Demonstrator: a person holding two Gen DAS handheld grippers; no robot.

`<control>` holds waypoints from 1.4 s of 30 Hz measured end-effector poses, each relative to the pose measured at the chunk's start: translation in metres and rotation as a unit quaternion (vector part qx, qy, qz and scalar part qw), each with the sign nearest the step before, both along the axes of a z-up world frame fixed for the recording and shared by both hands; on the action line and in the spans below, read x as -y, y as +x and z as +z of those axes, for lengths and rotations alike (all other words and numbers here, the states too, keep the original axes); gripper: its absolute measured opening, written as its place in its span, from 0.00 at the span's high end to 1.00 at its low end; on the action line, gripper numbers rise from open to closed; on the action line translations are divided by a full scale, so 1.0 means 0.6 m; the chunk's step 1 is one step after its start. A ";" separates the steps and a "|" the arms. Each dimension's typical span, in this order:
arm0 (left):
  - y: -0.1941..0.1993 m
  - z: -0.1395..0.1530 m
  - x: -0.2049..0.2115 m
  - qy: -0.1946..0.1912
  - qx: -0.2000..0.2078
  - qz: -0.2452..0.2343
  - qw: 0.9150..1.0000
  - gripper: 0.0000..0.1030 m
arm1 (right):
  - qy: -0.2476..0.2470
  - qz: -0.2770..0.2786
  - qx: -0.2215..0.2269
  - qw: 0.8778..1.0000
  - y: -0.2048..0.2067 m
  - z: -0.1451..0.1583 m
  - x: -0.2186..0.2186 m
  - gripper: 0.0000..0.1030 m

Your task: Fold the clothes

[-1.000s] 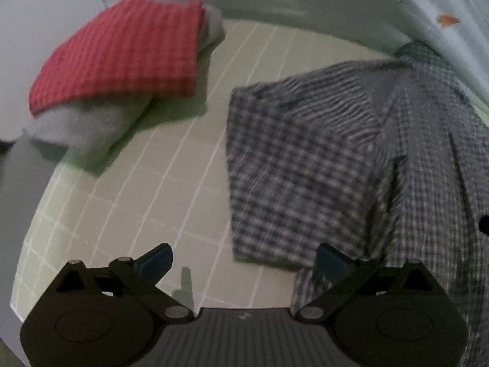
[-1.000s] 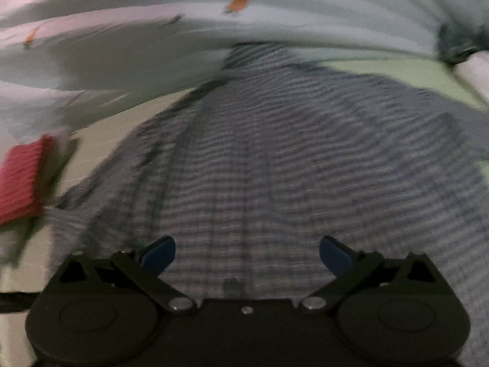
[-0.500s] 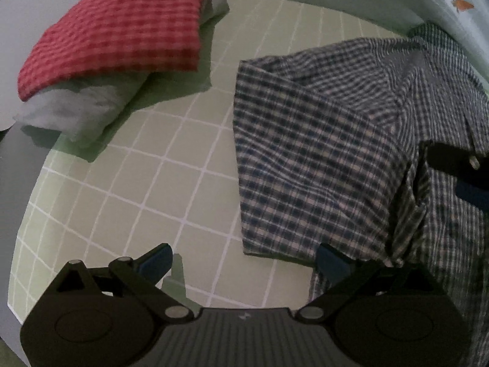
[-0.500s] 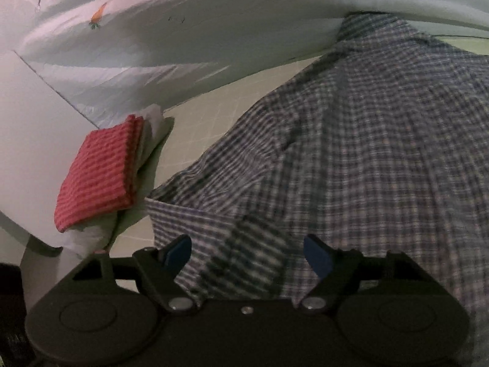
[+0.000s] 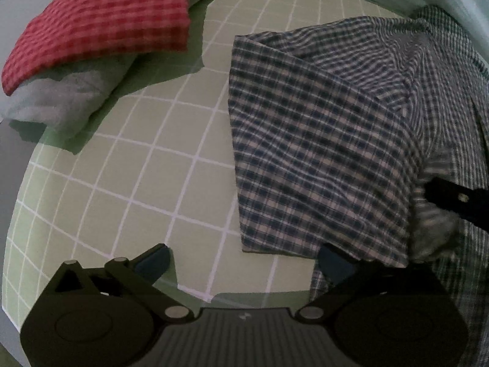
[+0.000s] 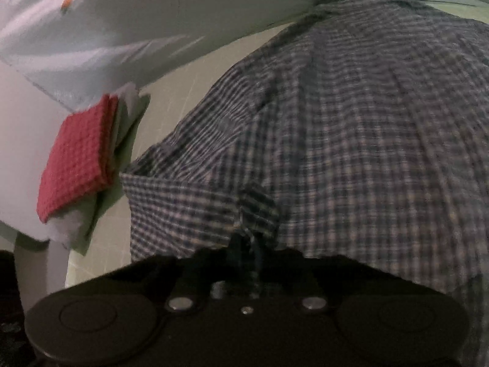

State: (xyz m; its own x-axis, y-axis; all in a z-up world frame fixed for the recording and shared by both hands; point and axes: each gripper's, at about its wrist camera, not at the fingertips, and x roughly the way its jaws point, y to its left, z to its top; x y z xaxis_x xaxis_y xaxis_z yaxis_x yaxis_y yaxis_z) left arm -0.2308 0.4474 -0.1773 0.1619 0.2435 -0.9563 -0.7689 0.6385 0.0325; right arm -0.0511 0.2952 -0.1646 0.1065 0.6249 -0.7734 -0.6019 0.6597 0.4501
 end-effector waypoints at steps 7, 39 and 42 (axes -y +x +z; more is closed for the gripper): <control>0.005 0.008 0.004 0.001 -0.008 -0.002 1.000 0.00 | 0.013 -0.100 0.037 0.994 0.044 0.023 0.094 1.00; -0.011 0.017 0.042 -0.022 -0.008 -0.003 1.000 0.00 | 0.000 0.095 0.090 0.991 -0.019 -0.027 0.006 0.71; -0.014 0.020 0.043 -0.020 -0.007 -0.002 1.000 0.00 | 0.004 0.112 0.090 0.990 -0.024 -0.022 0.005 0.92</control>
